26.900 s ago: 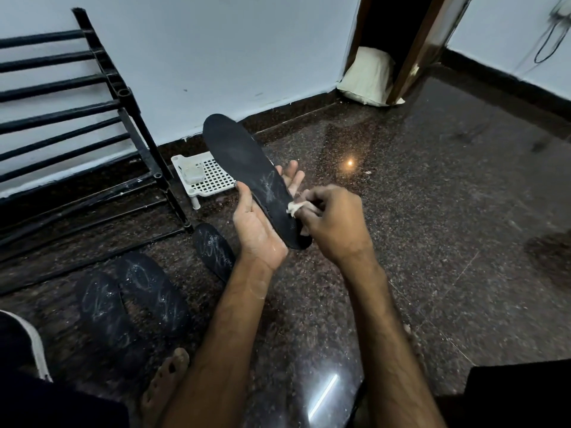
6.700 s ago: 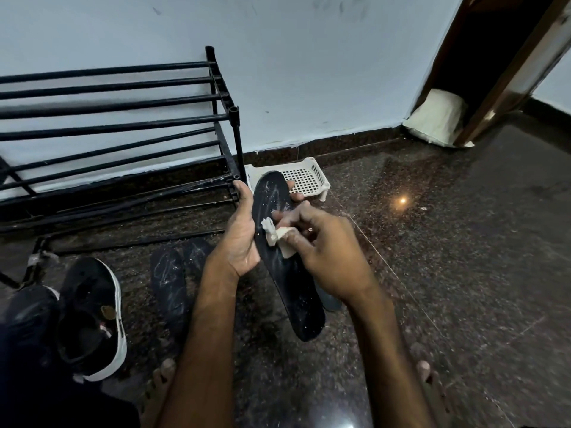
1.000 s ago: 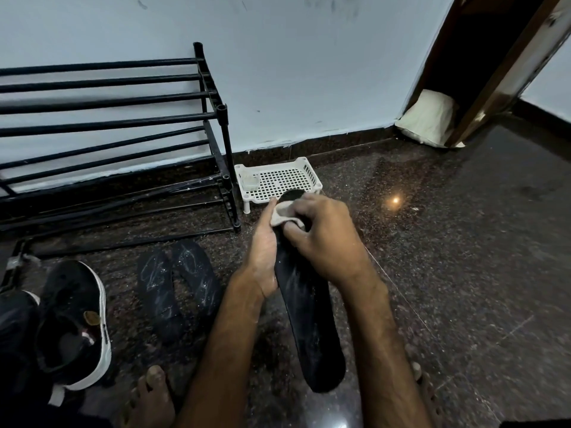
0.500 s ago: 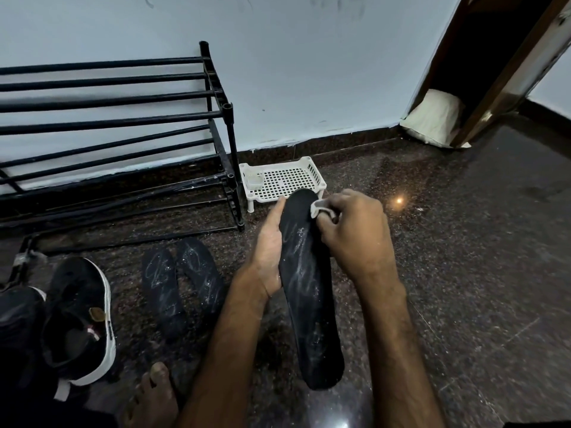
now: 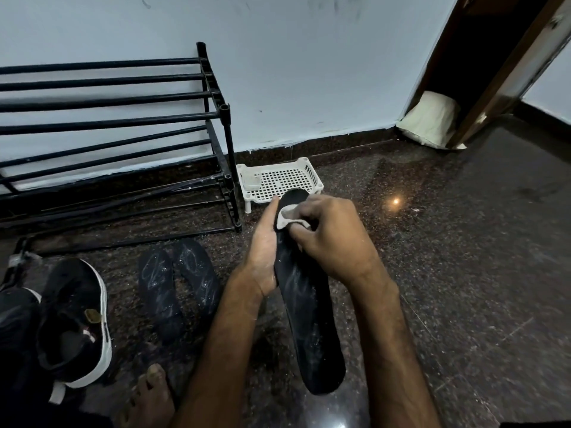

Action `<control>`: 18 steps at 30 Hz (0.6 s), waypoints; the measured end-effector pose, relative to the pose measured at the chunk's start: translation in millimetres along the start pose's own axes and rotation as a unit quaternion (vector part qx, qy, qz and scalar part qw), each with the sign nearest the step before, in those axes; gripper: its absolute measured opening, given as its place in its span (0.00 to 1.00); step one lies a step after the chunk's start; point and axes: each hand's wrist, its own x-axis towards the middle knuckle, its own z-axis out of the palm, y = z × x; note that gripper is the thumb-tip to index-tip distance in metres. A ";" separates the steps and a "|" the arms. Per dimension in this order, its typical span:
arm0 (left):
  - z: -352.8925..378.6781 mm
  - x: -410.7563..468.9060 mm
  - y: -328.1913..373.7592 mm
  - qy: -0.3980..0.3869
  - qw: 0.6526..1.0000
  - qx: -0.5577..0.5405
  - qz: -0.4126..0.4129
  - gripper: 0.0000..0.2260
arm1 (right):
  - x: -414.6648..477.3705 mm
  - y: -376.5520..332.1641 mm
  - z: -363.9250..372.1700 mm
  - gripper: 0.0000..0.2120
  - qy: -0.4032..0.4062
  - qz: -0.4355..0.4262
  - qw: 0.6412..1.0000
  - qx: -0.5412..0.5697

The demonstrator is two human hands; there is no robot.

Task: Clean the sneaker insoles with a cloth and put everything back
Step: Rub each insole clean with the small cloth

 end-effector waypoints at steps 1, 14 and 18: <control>-2.8 -0.4 0.6 0.005 1.000 0.004 0.004 0.30 | -0.8 1.9 -1.5 0.09 -0.007 0.015 1.000 -0.011; -5.5 -0.8 0.7 -0.009 1.000 -0.008 0.011 0.28 | -3.3 1.9 -5.8 0.10 0.058 0.054 0.992 -0.102; -1.4 -0.1 0.0 -0.011 0.999 -0.030 0.009 0.27 | 0.2 -8.7 3.5 0.11 0.011 -0.012 1.000 -0.025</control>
